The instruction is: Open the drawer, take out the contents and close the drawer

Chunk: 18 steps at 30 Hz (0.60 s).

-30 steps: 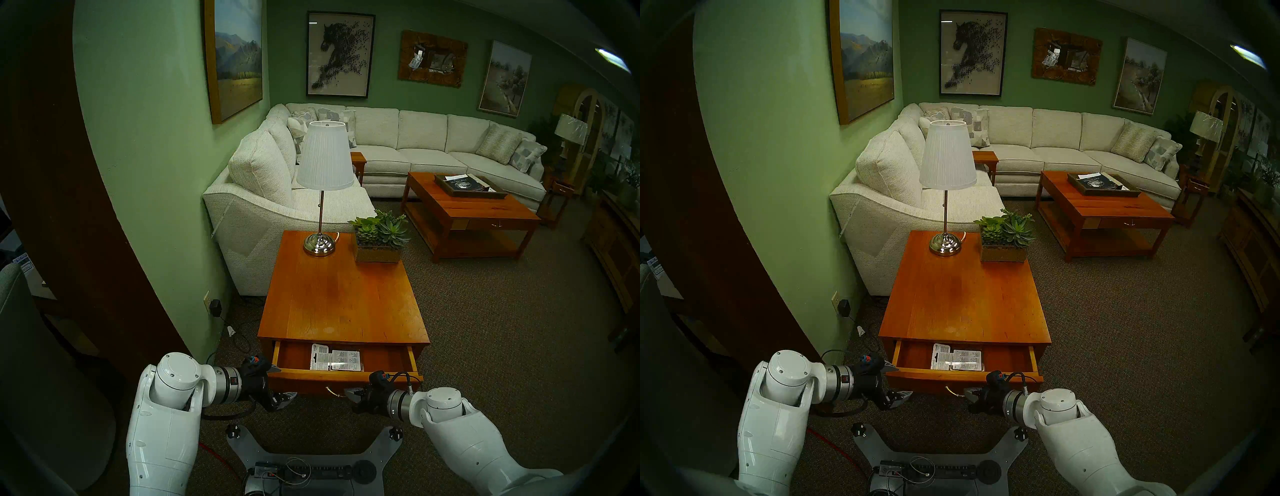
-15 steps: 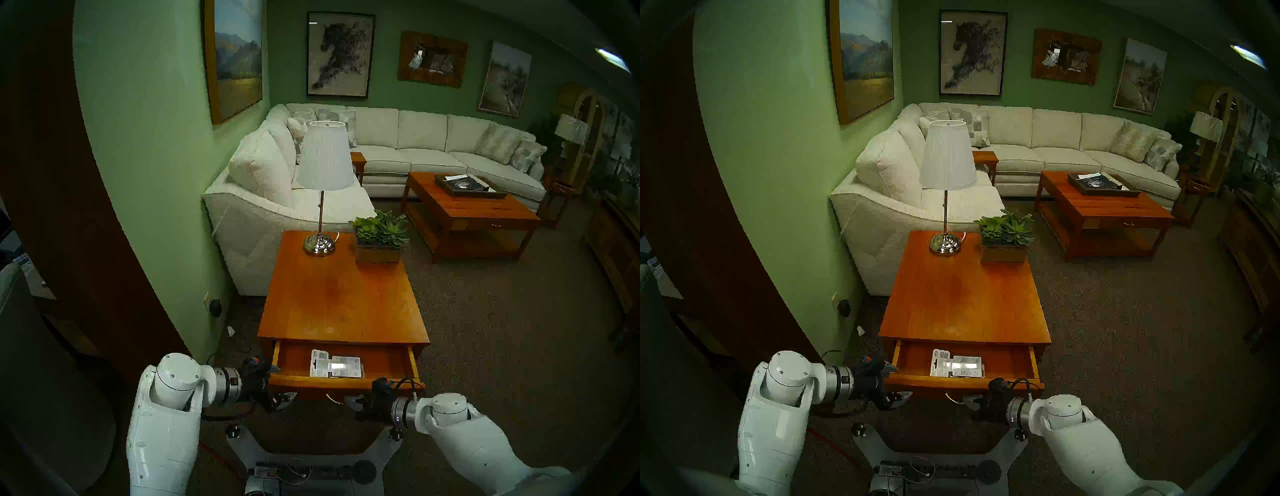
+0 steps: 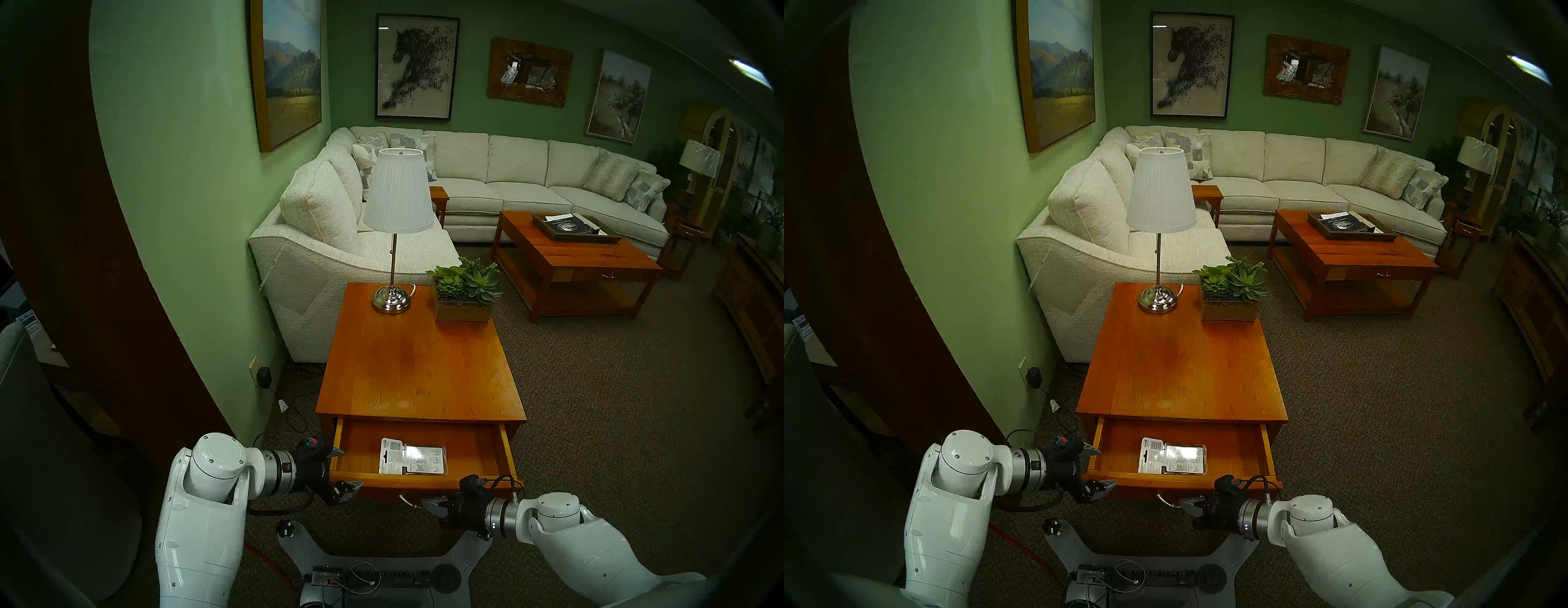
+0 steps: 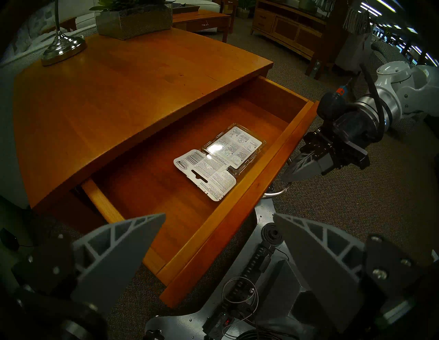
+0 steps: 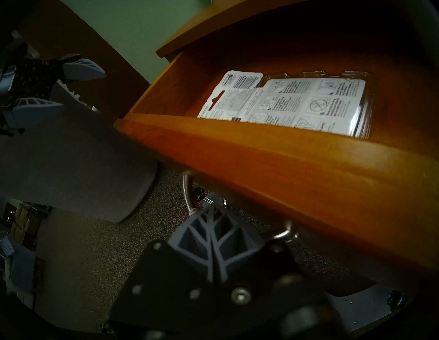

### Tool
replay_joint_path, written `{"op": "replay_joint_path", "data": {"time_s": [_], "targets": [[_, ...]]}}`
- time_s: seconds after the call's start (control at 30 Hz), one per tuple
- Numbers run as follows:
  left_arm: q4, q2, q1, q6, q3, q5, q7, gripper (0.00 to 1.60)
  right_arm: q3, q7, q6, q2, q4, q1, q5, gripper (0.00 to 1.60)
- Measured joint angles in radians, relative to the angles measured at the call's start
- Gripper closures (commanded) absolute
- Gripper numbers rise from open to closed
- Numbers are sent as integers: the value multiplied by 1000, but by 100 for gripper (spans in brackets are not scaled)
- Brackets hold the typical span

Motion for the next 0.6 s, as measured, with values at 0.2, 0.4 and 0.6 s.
{"op": "replay_joint_path", "data": {"time_s": [0.2, 0.4, 0.6], "targets": [[0, -1, 0, -2, 0, 1, 0, 0, -10, 2, -7, 33, -52, -48, 11, 160], [0, -2, -1, -3, -1, 1, -1, 0, 4, -9, -19, 77, -125, -109, 7, 160], [1, -3, -1, -4, -2, 2, -1, 0, 42, -30, -46, 130, -199, -183, -4, 160]]}}
